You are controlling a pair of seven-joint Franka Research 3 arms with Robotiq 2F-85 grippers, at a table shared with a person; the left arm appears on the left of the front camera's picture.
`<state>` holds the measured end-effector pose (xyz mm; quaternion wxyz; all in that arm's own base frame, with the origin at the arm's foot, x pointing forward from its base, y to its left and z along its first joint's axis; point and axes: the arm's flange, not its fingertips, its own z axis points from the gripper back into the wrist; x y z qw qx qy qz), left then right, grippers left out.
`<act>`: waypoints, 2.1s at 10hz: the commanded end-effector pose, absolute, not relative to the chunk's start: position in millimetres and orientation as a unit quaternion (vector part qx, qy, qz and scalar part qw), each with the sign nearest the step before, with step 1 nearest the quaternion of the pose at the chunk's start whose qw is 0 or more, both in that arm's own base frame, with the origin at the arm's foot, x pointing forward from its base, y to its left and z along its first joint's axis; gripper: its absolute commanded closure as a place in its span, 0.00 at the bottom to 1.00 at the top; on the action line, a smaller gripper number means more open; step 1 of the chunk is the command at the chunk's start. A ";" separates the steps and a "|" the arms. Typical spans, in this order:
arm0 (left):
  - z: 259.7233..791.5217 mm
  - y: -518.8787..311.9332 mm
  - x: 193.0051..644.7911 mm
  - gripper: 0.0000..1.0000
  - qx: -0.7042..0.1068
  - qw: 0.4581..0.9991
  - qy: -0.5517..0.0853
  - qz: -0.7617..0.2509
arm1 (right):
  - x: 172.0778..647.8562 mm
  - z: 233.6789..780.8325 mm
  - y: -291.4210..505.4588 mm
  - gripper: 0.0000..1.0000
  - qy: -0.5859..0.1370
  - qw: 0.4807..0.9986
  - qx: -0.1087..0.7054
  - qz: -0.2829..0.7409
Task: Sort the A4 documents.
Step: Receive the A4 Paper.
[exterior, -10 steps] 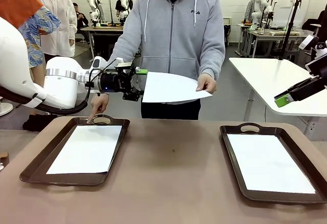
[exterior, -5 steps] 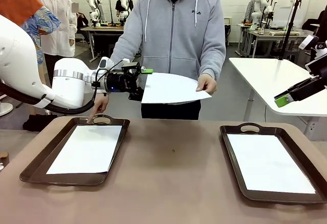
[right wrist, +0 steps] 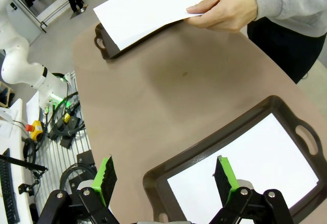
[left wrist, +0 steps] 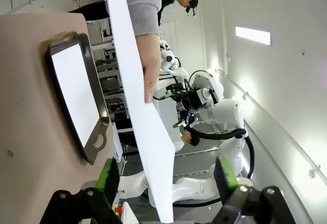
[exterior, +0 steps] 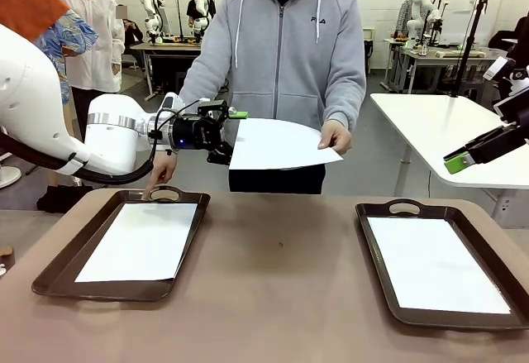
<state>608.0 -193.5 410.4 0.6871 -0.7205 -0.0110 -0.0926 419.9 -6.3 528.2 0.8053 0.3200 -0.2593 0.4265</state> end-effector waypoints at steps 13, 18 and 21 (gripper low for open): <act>409.0 -198.4 607.8 1.00 -0.729 0.677 0.008 -0.101 | 419.6 528.4 -5.7 0.00 -0.260 0.804 0.322 0.427; 408.7 -197.4 604.5 1.00 -0.728 0.678 0.004 -0.099 | 419.6 528.4 -5.7 0.00 -0.260 0.804 0.322 0.427; 408.7 -197.4 604.5 1.00 -0.728 0.678 0.004 -0.099 | 419.6 528.4 -5.7 0.00 -0.260 0.804 0.322 0.427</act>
